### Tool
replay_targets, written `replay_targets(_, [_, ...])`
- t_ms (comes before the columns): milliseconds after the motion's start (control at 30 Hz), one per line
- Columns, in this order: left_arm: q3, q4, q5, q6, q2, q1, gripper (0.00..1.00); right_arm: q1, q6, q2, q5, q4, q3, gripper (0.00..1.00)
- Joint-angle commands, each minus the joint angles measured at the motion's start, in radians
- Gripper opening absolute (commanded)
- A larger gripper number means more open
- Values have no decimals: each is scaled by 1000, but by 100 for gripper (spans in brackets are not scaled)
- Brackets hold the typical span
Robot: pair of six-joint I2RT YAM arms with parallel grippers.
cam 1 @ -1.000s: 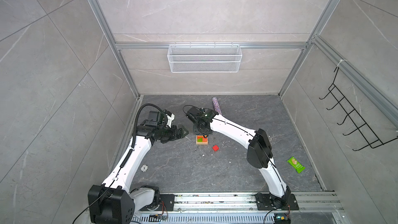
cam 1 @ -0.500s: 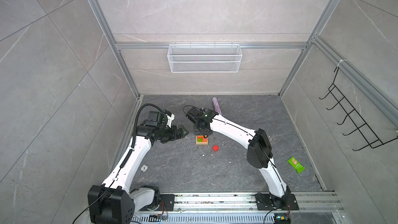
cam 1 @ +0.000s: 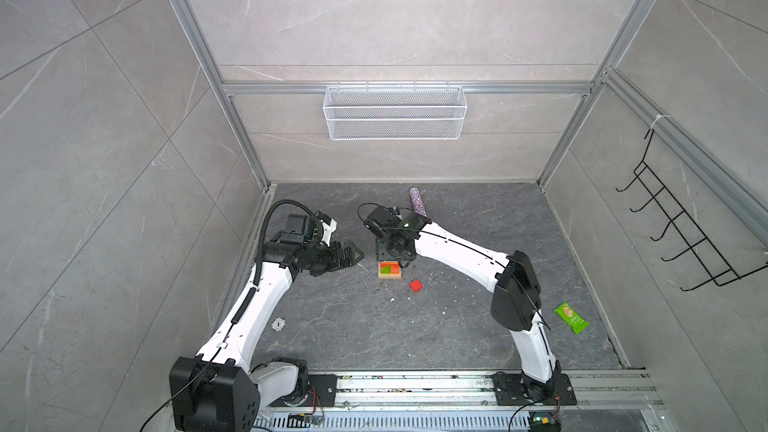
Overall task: Build the wood block tower
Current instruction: 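Lower the purple cube onto the blue cube and open the right gripper, then move the open right gripper down to the red cube beside the stack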
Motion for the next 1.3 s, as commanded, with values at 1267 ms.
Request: replay_targets(1267, [-6,9,-38,26,-21,7,99,-56,-462,-355,-170,580,-838,58])
